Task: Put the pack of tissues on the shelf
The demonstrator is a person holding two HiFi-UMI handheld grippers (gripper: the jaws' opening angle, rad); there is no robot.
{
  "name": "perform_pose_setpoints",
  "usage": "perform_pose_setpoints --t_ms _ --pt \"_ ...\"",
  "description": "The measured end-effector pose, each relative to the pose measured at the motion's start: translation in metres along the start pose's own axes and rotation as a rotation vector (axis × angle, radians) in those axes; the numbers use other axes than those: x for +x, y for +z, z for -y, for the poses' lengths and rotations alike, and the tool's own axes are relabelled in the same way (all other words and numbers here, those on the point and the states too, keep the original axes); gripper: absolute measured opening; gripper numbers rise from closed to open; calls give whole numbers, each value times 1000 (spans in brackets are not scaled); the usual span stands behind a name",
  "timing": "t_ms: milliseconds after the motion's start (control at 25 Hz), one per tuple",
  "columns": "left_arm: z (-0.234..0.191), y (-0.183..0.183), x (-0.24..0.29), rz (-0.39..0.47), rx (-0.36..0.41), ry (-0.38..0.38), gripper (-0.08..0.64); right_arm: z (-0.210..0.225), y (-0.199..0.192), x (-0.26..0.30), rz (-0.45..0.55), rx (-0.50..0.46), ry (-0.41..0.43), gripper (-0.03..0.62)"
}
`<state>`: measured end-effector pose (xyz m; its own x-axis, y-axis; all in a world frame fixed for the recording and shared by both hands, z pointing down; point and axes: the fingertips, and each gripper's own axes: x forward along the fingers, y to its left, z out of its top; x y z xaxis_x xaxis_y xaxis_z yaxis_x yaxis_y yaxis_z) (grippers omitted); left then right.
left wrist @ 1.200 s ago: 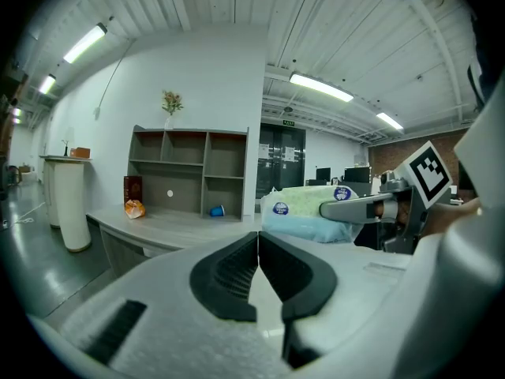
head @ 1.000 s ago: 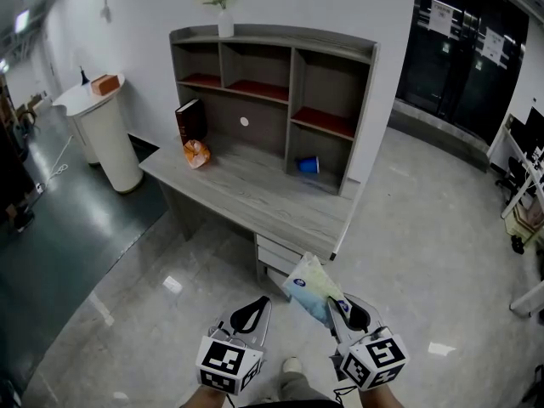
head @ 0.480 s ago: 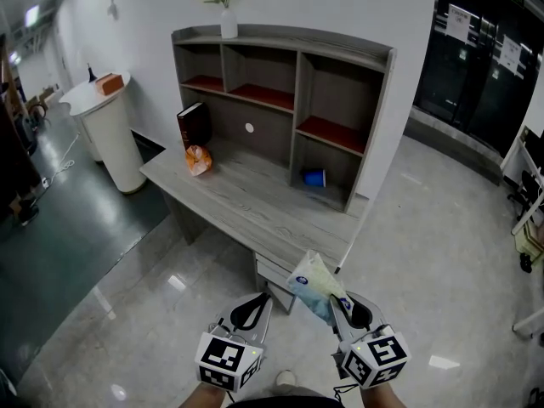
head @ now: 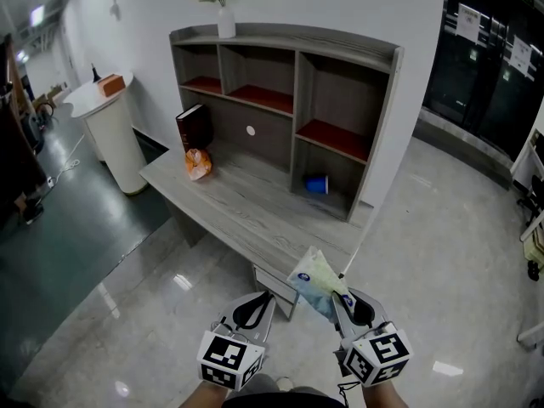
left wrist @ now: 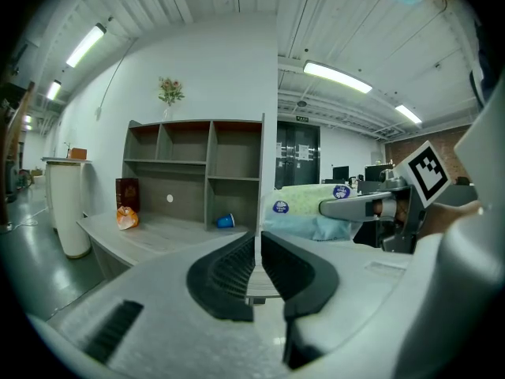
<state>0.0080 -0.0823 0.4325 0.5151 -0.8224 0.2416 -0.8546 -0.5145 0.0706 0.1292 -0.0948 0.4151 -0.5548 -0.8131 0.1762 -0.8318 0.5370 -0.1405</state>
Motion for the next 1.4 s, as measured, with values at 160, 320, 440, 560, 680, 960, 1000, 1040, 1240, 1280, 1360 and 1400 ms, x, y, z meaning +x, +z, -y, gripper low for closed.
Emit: perform_pose_setpoints --t_ms 160,320,440,560,680,960,1000,1040,1240,1280,1360,1400 --pt "-1 1 12 -5 -9 5 15 12 3 5 -2 3 5 54" --pt "-2 8 22 -1 -3 0 18 21 10 11 4 4 3 54" --pt "-5 9 32 -2 -3 -2 23 27 15 15 13 3 1 54" --pt "-13 14 46 2 -8 -9 28 35 21 24 14 0 -9 54" --pt "-22 19 62 6 -10 -31 29 41 24 36 14 1 -23 54" --pt "-49 36 100 11 4 -93 35 60 38 74 24 13 -69 54" --pt "-55 39 105 11 6 -101 37 62 41 80 24 16 -76 54" --pt "-61 43 110 11 10 -109 37 64 44 87 27 18 -85 54" --pt "-94 63 137 14 26 -149 37 74 65 126 43 21 -124 54" --pt "-100 67 143 10 30 -159 38 76 70 134 45 22 -130 54" --pt "-112 75 154 3 36 -179 38 81 81 149 50 21 -145 54" --pt "-118 79 159 2 39 -187 37 83 86 156 52 19 -152 54"
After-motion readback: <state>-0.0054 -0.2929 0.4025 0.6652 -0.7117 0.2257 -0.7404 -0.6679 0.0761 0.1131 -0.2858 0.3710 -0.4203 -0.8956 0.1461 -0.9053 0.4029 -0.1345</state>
